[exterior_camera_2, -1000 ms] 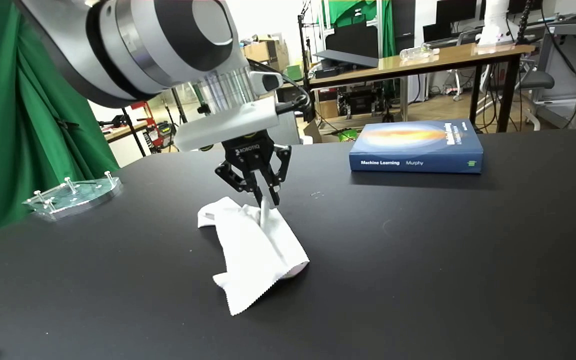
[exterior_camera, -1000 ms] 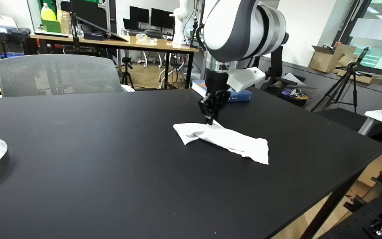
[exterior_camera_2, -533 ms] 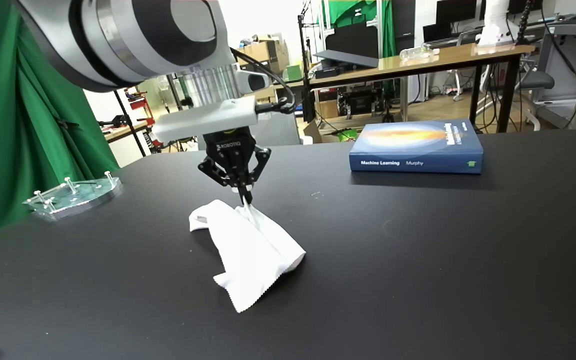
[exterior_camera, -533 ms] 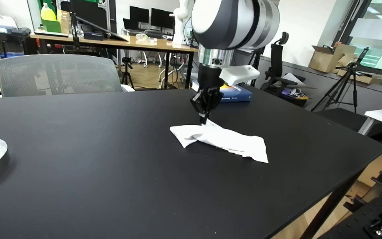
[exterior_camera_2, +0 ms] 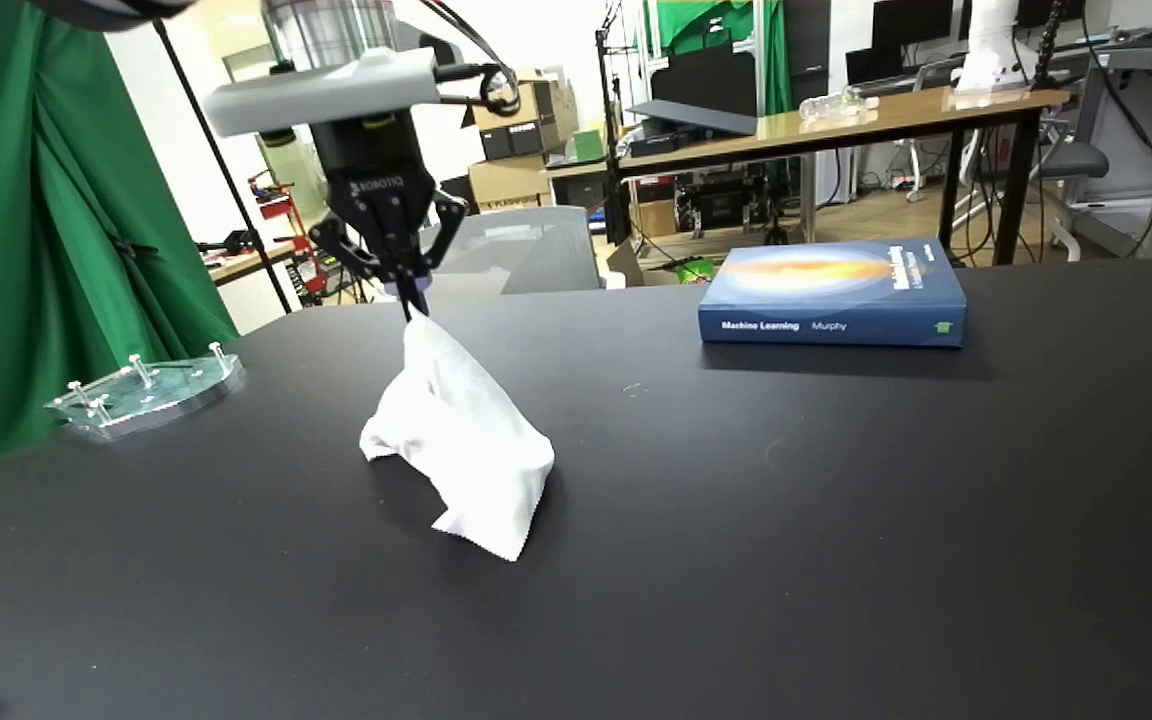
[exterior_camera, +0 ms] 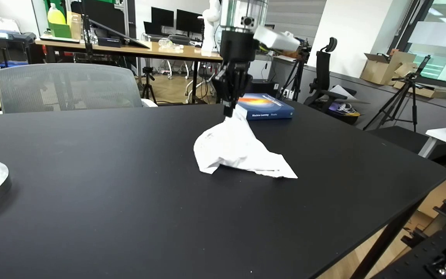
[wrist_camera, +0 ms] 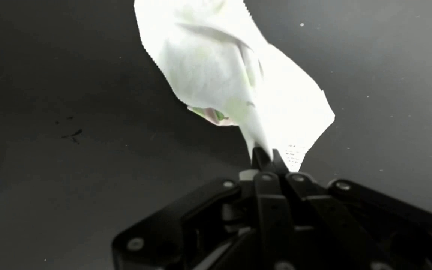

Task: Unfold the towel on the table

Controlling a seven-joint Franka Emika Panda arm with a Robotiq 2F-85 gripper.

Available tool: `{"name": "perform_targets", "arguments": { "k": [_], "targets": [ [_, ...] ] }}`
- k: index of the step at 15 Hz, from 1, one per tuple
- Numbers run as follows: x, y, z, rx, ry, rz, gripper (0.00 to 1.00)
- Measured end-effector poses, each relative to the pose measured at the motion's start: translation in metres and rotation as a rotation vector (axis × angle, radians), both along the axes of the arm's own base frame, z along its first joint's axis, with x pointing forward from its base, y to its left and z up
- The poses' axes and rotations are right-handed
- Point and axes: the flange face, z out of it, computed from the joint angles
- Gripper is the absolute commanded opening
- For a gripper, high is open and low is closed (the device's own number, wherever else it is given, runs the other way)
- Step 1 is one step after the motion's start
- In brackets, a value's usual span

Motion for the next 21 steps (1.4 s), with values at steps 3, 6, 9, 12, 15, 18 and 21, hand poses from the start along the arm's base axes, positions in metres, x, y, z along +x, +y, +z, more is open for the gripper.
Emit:
{"name": "perform_targets", "arguments": {
  "k": [3,6,9,12,15,18,21],
  "targets": [
    [-0.014,0.019,0.038,0.004,0.053,0.032,0.00],
    [-0.035,0.038,0.069,0.002,0.133,0.051,0.00],
    [-0.053,0.051,0.094,-0.014,0.170,0.075,0.00],
    [-0.058,0.049,0.106,-0.027,0.170,0.061,0.00],
    [-0.056,0.032,0.104,-0.033,0.185,0.012,0.00],
    [-0.051,0.006,0.095,-0.036,0.207,-0.053,0.00],
    [-0.045,-0.027,0.081,-0.045,0.227,-0.146,0.00]
  ]
}}
